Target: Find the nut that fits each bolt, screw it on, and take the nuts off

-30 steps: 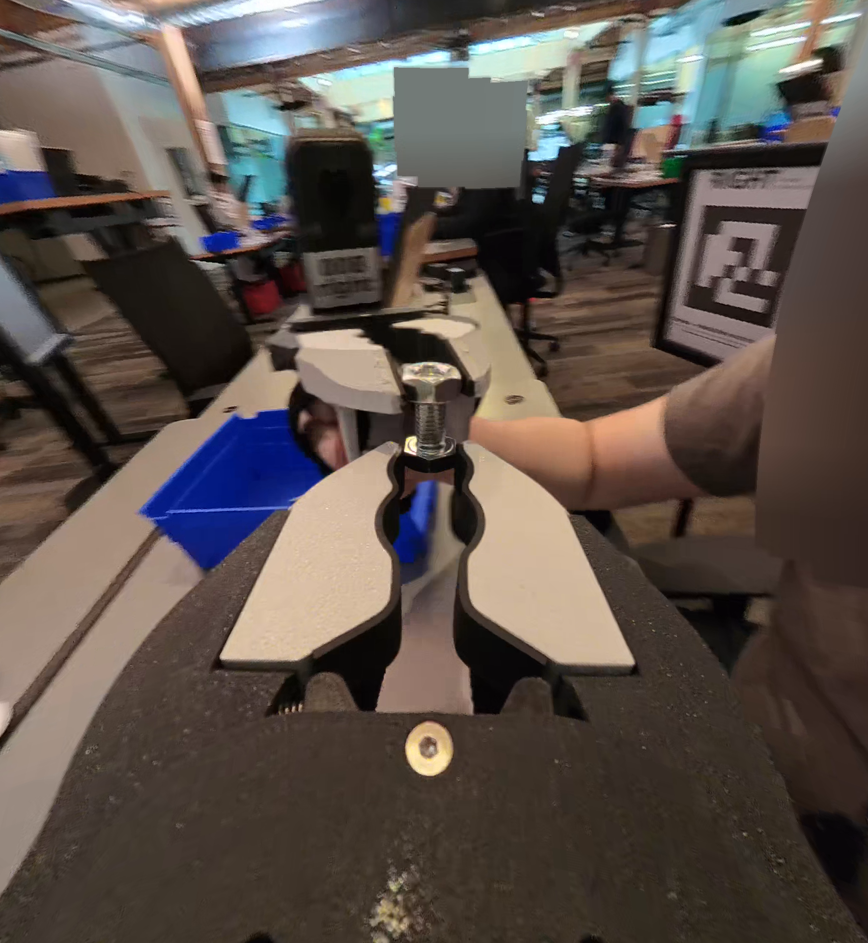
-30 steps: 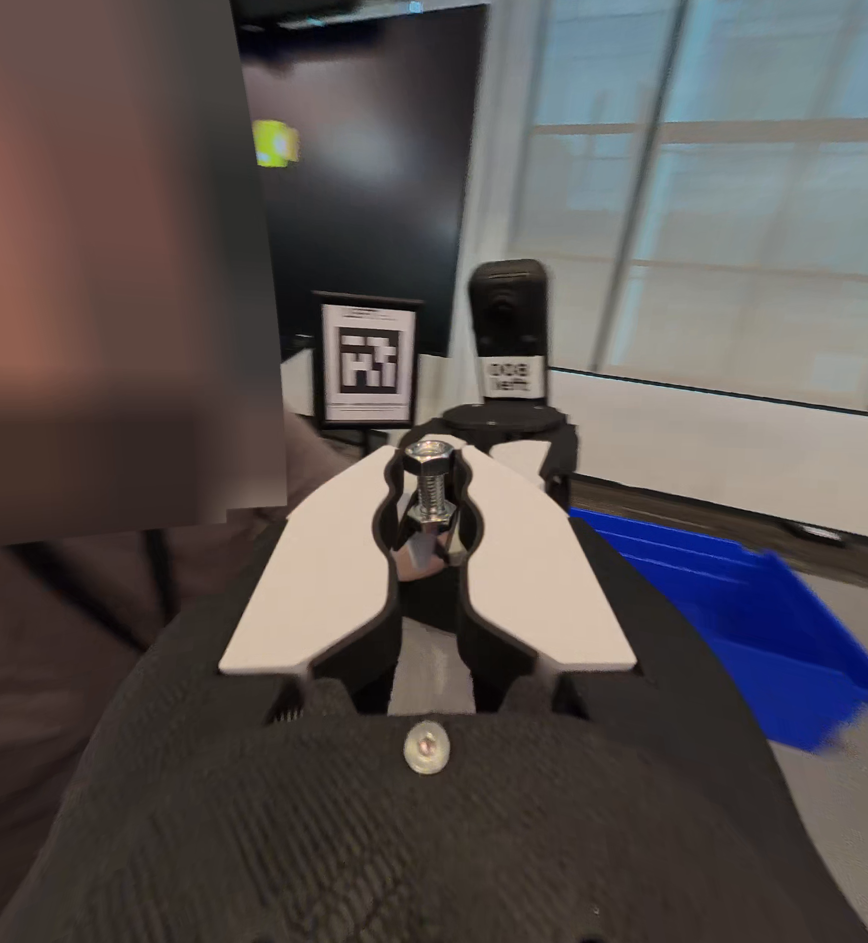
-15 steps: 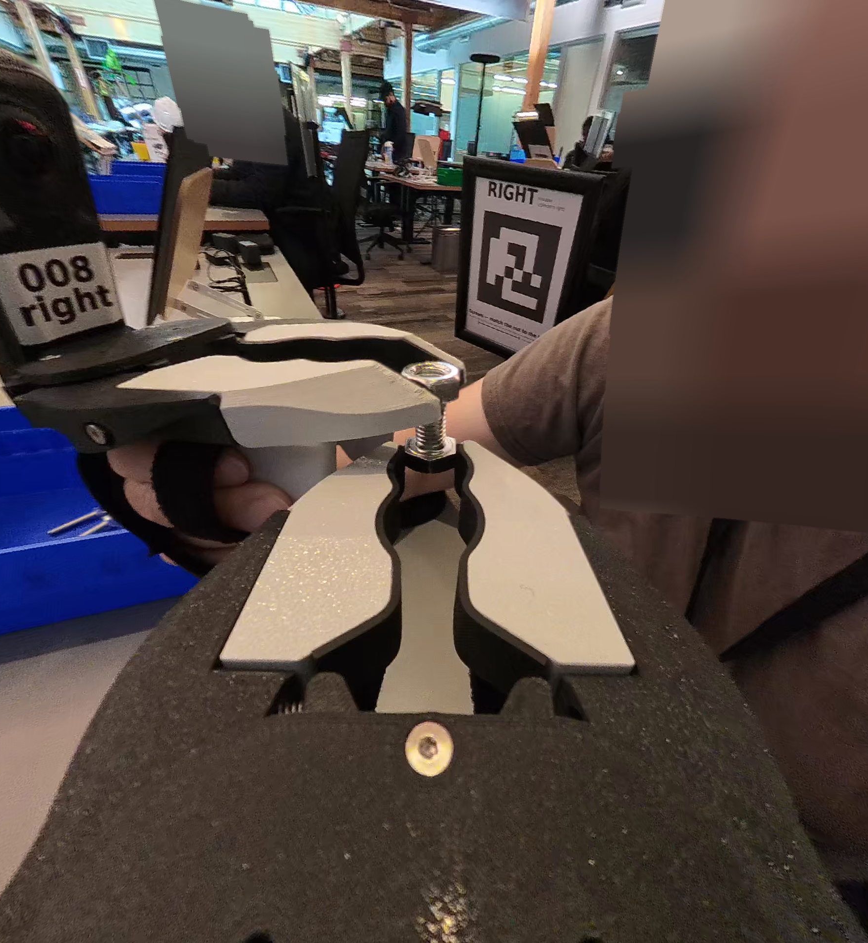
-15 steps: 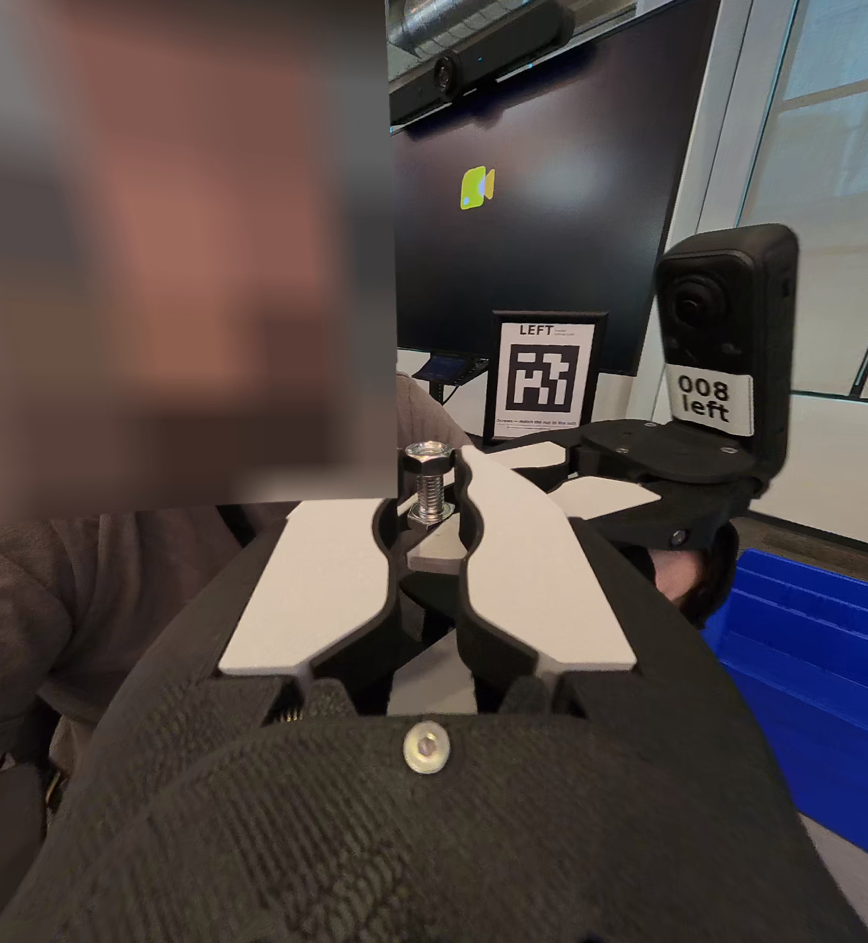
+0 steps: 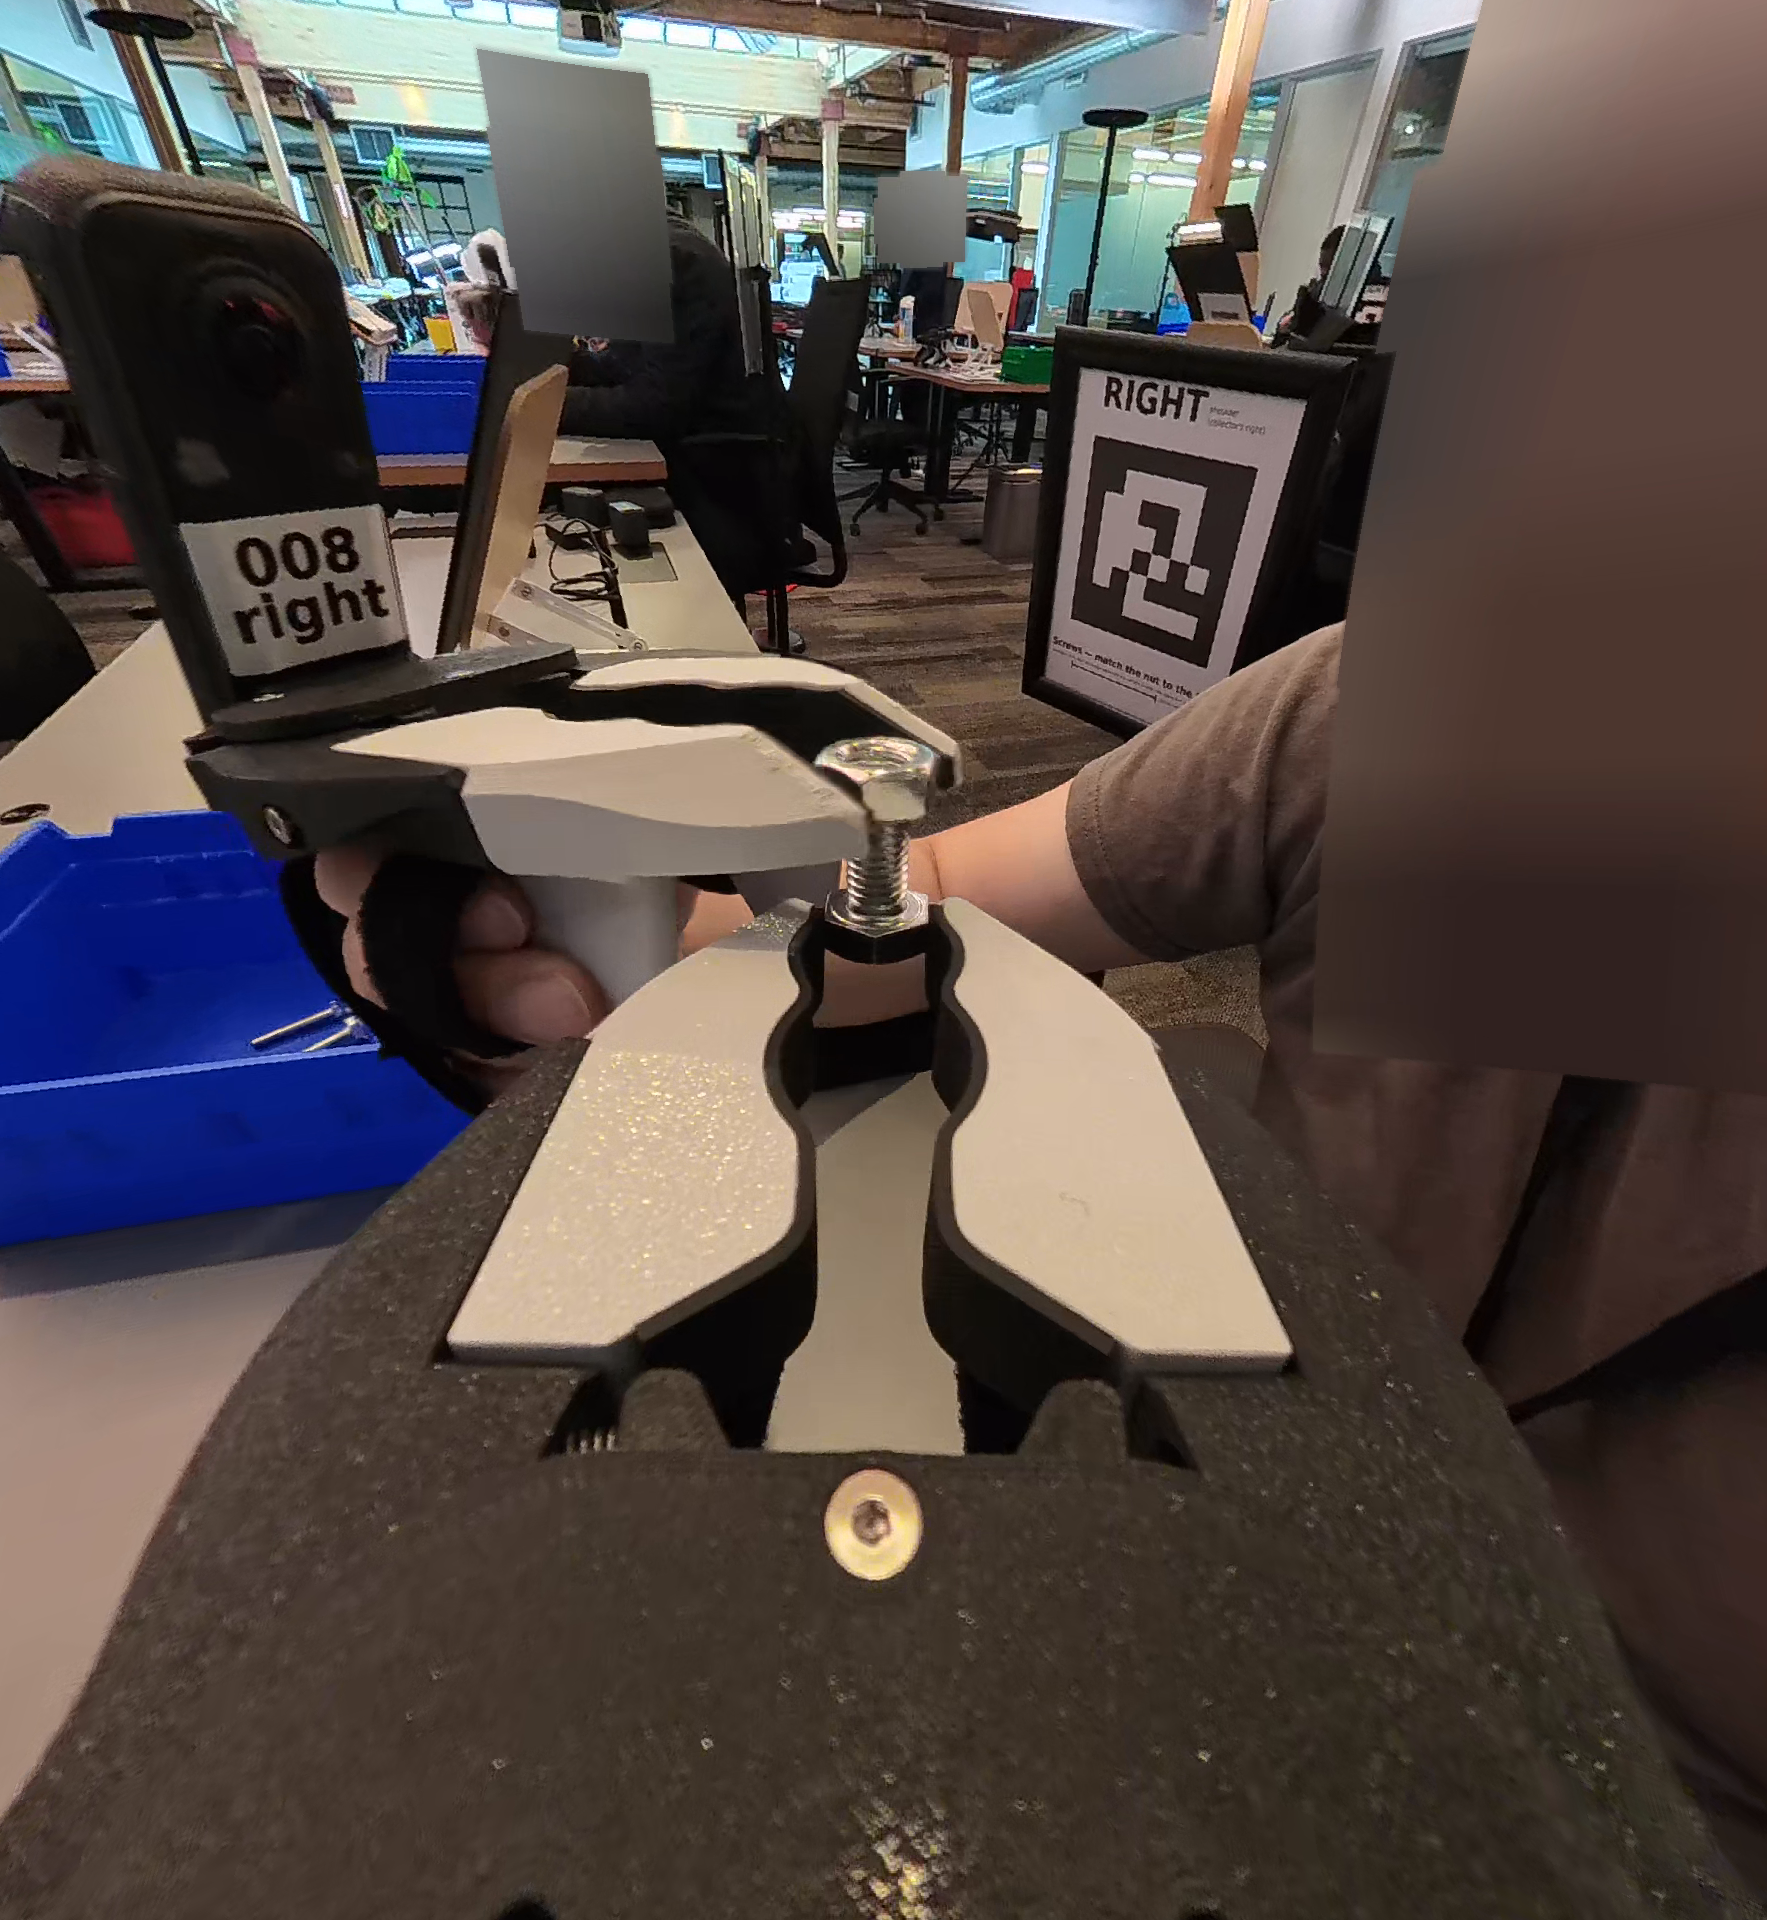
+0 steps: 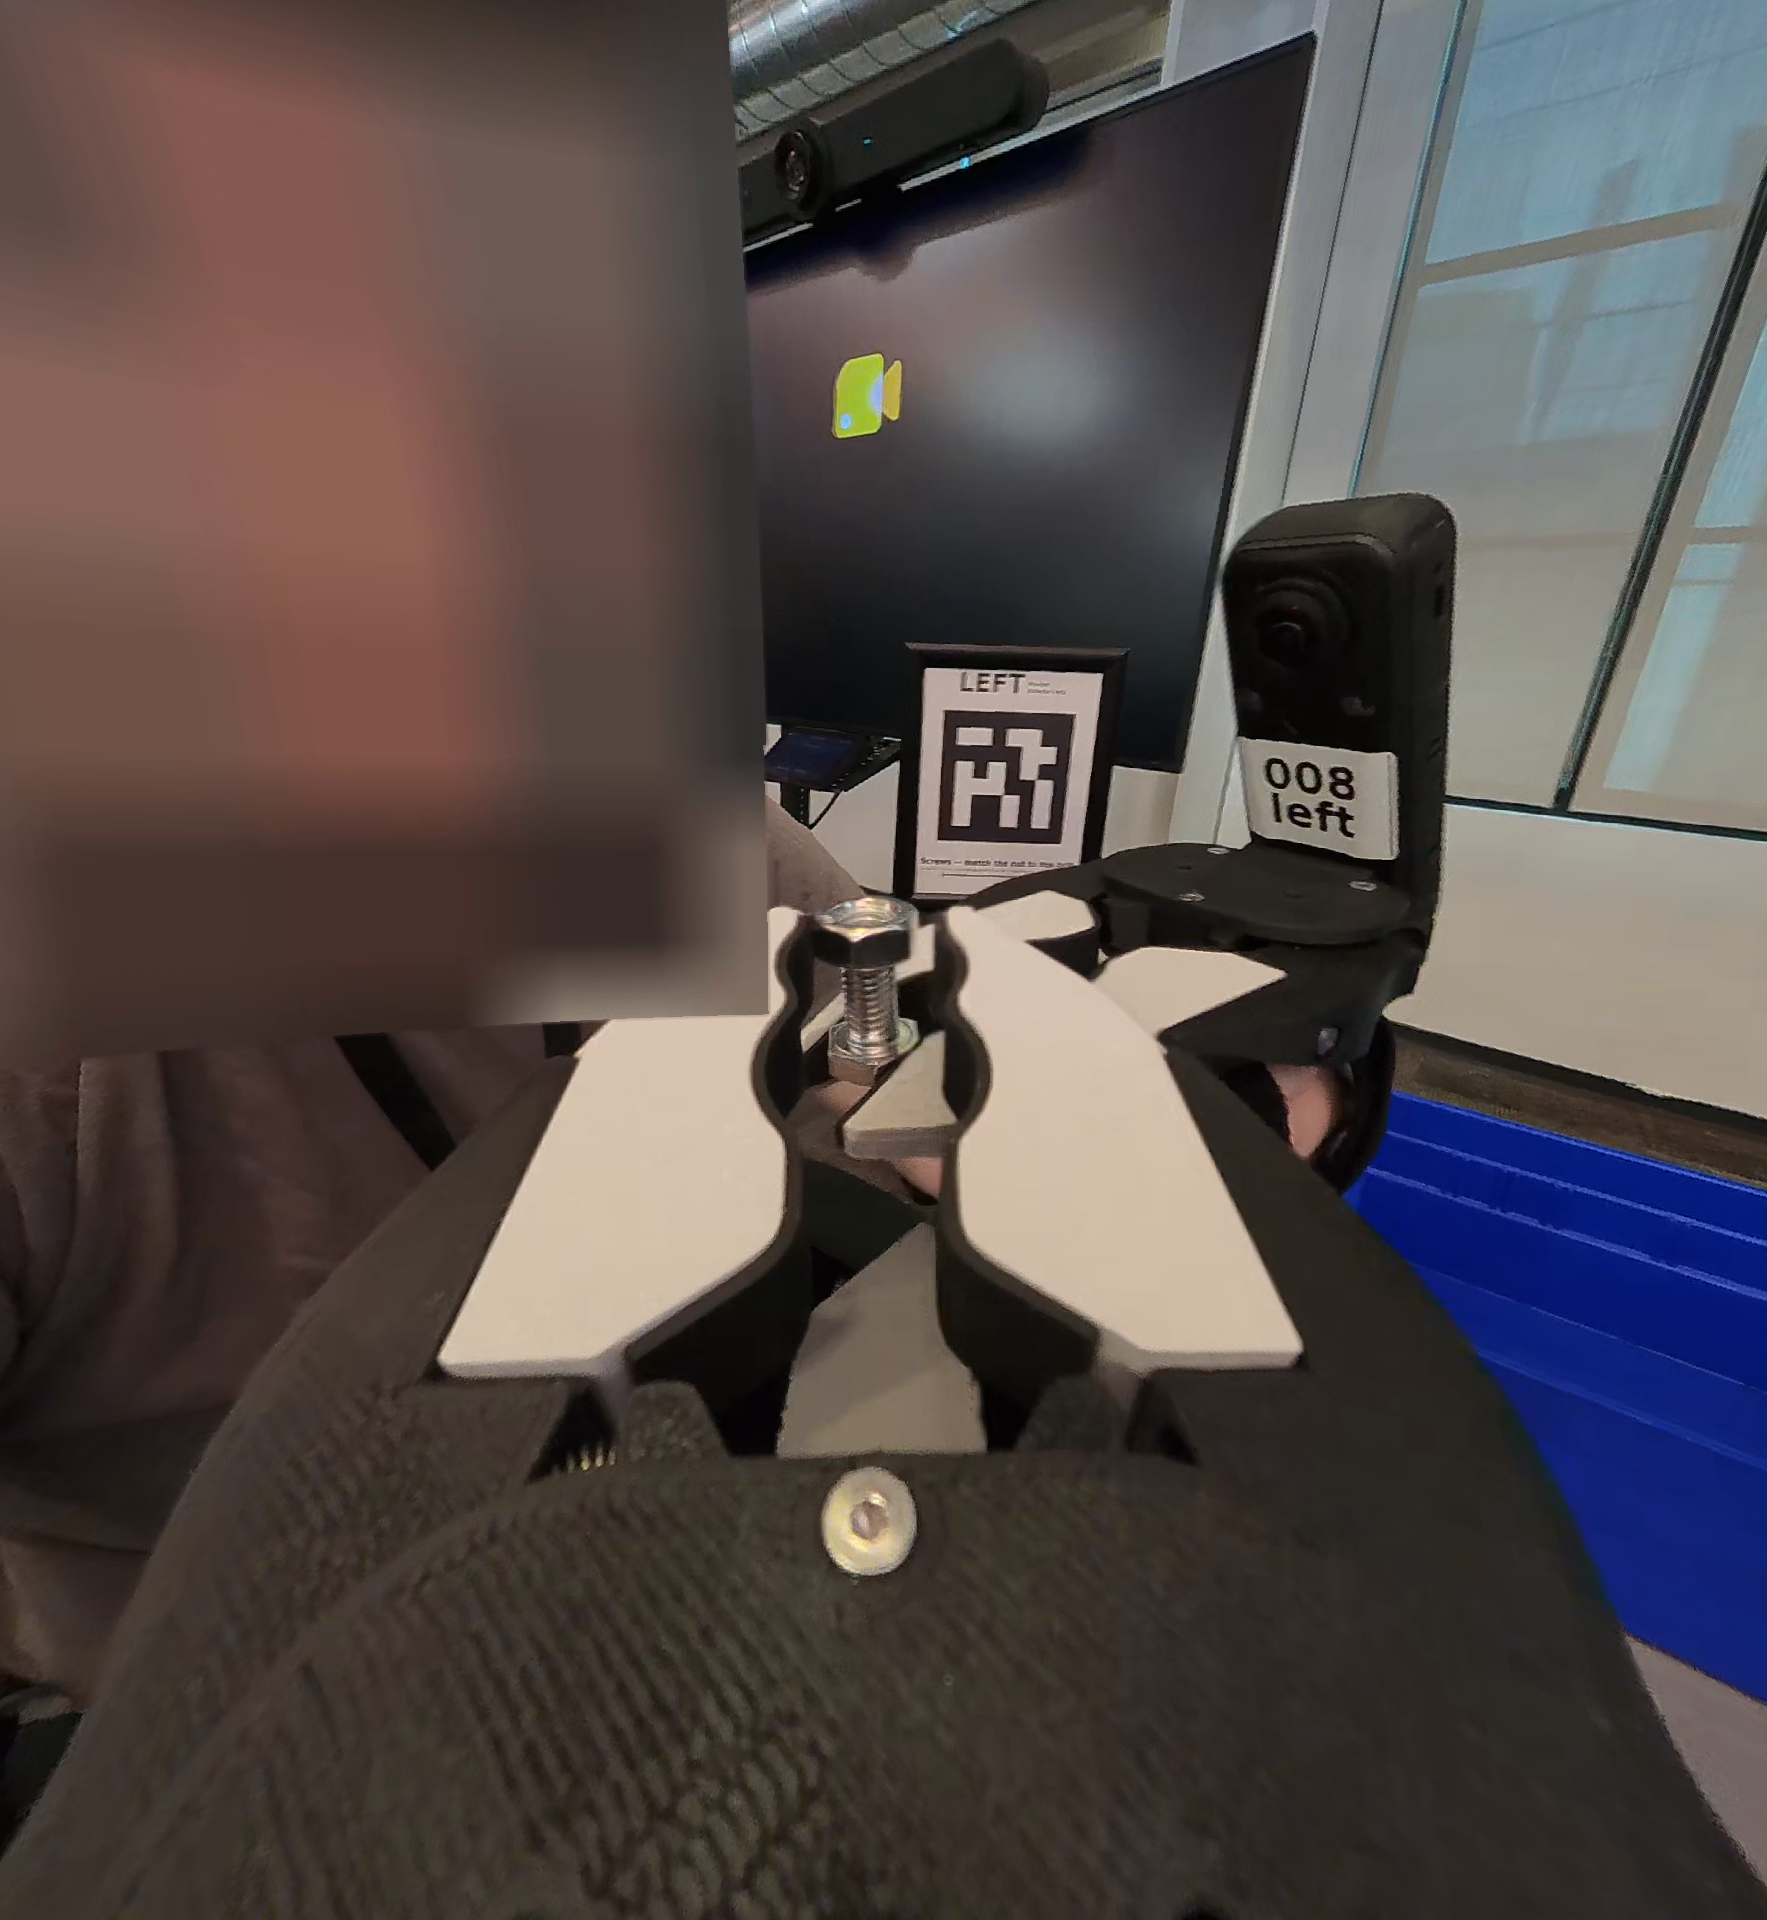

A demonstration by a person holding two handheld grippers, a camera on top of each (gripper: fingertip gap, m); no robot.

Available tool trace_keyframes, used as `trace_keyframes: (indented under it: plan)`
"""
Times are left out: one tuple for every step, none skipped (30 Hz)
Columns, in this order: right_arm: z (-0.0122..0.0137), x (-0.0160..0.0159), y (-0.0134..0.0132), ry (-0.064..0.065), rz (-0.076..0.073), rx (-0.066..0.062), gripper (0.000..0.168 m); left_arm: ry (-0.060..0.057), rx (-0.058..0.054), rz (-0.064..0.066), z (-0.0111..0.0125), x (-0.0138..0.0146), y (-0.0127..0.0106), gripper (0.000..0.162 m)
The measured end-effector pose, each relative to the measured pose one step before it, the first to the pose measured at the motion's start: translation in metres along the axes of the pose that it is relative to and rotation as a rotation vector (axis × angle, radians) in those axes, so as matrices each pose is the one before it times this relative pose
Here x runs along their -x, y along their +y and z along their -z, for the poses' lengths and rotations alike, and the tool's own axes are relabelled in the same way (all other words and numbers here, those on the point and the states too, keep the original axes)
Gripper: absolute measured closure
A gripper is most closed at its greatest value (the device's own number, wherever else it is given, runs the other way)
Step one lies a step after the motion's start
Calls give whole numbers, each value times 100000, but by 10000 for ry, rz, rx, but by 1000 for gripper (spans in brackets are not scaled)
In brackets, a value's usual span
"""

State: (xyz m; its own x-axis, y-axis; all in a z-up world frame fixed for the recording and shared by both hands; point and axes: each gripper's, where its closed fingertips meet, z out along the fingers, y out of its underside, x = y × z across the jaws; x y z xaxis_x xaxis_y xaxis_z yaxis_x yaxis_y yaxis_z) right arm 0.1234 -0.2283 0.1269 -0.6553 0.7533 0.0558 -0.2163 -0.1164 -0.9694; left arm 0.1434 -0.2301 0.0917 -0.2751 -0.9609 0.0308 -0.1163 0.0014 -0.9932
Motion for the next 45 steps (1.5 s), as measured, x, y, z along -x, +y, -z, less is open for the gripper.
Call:
trace_keyframes:
  plan:
    - [86, -331, -68, 237, 0, -5, 138, -50, -51, -8, 83, 69, -103, 144]
    - [128, -342, -109, 258, 6, -25, 130, -70, -41, -12, 90, 98, -91, 144]
    - [151, -218, -190, 172, 14, -68, 129, -118, -10, -1, 98, 178, -53, 144]
    - [161, -78, -232, 84, 15, -78, 129, -150, -5, -24, 118, 212, -54, 144]
    - [163, -144, -287, 141, 36, -85, 127, -147, -52, -29, 124, 214, -102, 144]
    - [154, -406, -294, 346, 78, -82, 125, -209, -77, -29, 122, 315, -135, 144]
    - [163, -563, -267, 488, 155, -37, 123, -320, -119, -42, 134, 464, -177, 144]
    - [130, -574, -271, 545, 251, -19, 123, -373, -166, 4, 165, 577, -236, 144]
    - [109, -832, -306, 780, 313, -12, 122, -557, -177, 16, 219, 853, -240, 144]
    - [87, -939, -311, 911, 397, 11, 120, -847, -88, -115, 263, 1230, -129, 144]
    - [50, -689, -346, 801, 435, -13, 120, -983, 14, -312, 283, 1367, 41, 144]
    - [-4, -816, -288, 918, 321, 19, 121, -968, 78, -412, 216, 1283, 119, 144]
    - [-66, -948, -94, 1015, 197, 114, 122, -842, 62, -369, 138, 1051, 108, 144]
    - [-166, -771, 118, 924, 85, 182, 122, -600, -13, -218, 68, 710, 36, 144]
    - [-195, -737, 262, 920, 23, 209, 122, -469, -83, -107, 50, 527, -43, 144]
    - [-194, -344, 230, 674, 133, 105, 122, -339, -116, -14, 37, 377, -82, 144]
    - [-181, 77, 199, 387, 202, 43, 122, -196, -1, 40, -10, 245, 54, 144]
    - [-198, -7, 306, 417, 220, 123, 122, -165, 121, -12, -53, 213, 208, 144]
    - [-161, -124, 372, 469, 285, 176, 123, -227, 105, -42, -23, 299, 183, 144]
    - [-102, -48, 272, 360, 300, 113, 125, -246, -11, -56, 11, 298, 56, 144]
    - [-60, 84, 159, 210, 262, 47, 129, -101, -16, -71, -2, 76, 11, 144]
    - [-22, -9, 115, 204, 211, 49, 131, 11, 57, -14, -28, -63, 54, 144]
    - [-6, -139, 74, 216, 137, 49, 131, -30, 27, 9, -11, 7, 20, 144]
    - [-14, -55, 54, 83, 38, 49, 132, -17, -26, -5, 24, -6, -49, 144]
    - [-23, 81, 80, -70, -51, 68, 136, 32, -32, 5, 10, -59, -54, 144]
    - [-26, 32, 118, -77, -95, 80, 140, 2, 21, 9, -3, -14, 5, 144]
    - [-28, -85, 150, -24, -96, 92, 143, -17, 2, -20, 16, 12, -12, 144]
    - [-49, -102, 181, -38, -100, 102, 144, 3, -51, -6, 22, -1, -66, 144]
    - [9, 50, 38, -151, -124, -2, 149, 52, -3, 25, -3, -60, -19, 144]
    - [71, 99, -94, -166, -142, -111, 149, 80, 7, 24, -9, -108, -40, 144]
    - [17, 42, -55, -110, -95, -80, 149, 30, -26, 5, 39, -37, -74, 144]
    - [-17, 34, 24, -102, 3, 23, 149, 10, 51, -42, 6, -5, 32, 144]
    - [5, 10, 28, -110, 75, 72, 149, 59, 41, -27, 2, -24, 39, 144]
    - [37, 120, -65, -215, 83, 24, 149, 179, -65, 26, 37, -124, -92, 144]
    - [42, 332, -174, -409, 35, -44, 149, 358, -120, 96, 66, -339, -194, 144]
    - [71, 504, -232, -588, -2, -67, 149, 540, -77, 211, 73, -558, -221, 144]
    - [120, 575, -264, -714, -25, -87, 149, 638, -62, 261, 111, -678, -255, 144]
    - [198, 634, -304, -807, -97, -124, 149, 660, -109, 200, 118, -769, -304, 144]
    - [255, 661, -275, -850, -175, -124, 149, 648, -20, 175, 35, -861, -194, 144]
    - [252, 611, -191, -789, -219, -99, 149, 506, 22, 142, -20, -725, -115, 144]
    - [205, 680, -123, -775, -247, -85, 149, 469, -3, 88, -46, -676, -58, 144]
    - [158, 842, -34, -845, -229, -70, 149, 665, 38, 130, -122, -952, 41, 144]
    - [110, 832, 17, -780, -183, -82, 149, 605, 72, 183, -172, -862, 93, 144]
    - [50, 667, 37, -630, -170, -115, 149, 408, 20, 82, -217, -602, 107, 144]
    - [-11, 505, 61, -495, -167, -132, 149, 344, 39, 75, -186, -495, 122, 144]
